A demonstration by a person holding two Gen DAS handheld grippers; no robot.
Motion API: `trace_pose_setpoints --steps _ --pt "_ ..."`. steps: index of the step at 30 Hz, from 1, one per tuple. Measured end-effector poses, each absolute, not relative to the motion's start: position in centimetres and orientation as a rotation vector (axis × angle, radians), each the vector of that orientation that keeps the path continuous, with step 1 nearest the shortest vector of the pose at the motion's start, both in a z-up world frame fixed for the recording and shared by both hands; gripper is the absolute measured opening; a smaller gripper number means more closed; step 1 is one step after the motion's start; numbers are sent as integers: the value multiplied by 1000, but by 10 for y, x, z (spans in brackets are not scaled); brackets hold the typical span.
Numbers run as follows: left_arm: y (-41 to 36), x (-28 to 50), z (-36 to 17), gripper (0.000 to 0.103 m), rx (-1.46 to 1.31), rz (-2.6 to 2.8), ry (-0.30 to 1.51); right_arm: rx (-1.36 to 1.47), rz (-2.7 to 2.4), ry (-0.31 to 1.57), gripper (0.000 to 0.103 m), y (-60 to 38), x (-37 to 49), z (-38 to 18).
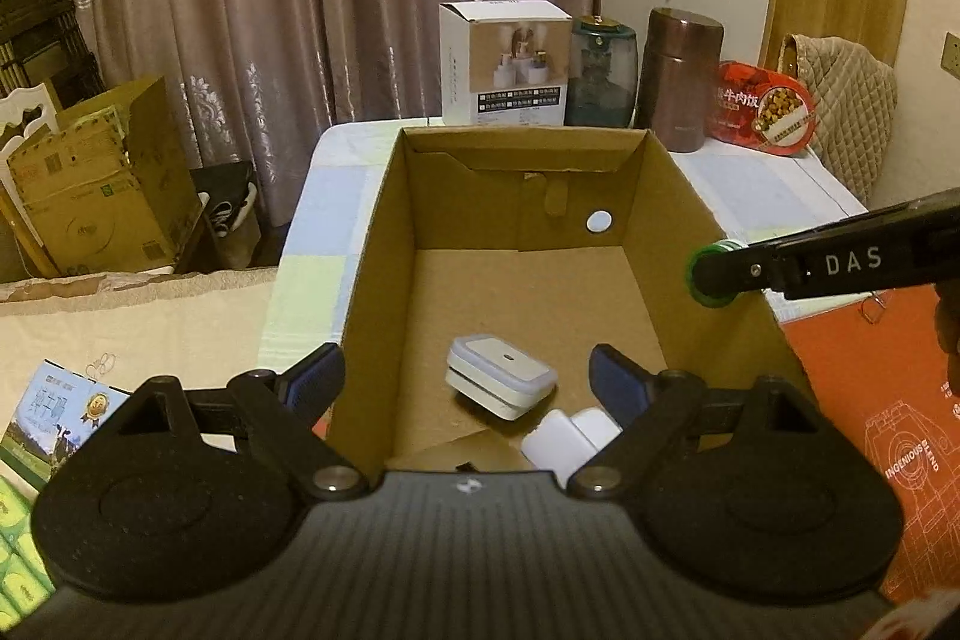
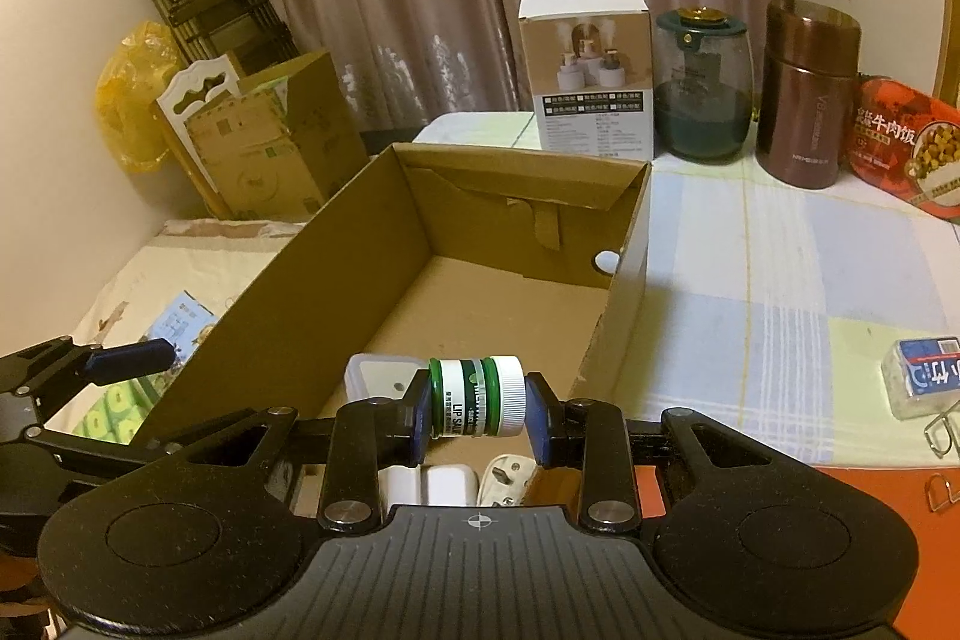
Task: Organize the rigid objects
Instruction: 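Lower the router and bottle into the box and open both tools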
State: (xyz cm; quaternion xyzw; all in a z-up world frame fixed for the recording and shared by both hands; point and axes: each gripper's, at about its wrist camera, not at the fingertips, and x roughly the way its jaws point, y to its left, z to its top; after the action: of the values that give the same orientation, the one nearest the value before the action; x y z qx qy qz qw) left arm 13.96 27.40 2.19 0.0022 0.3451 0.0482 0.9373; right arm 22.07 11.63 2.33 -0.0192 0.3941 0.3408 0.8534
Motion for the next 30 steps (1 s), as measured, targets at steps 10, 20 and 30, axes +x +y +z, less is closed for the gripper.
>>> trace_pose_setpoints --steps 10,20,30 --pt "274 138 28 86 4 104 698 -46 718 831 28 119 217 25" --pt "276 138 28 86 -2 102 699 -53 719 832 28 122 217 24" --pt "278 137 27 86 -2 105 698 -57 713 836 28 124 219 23"
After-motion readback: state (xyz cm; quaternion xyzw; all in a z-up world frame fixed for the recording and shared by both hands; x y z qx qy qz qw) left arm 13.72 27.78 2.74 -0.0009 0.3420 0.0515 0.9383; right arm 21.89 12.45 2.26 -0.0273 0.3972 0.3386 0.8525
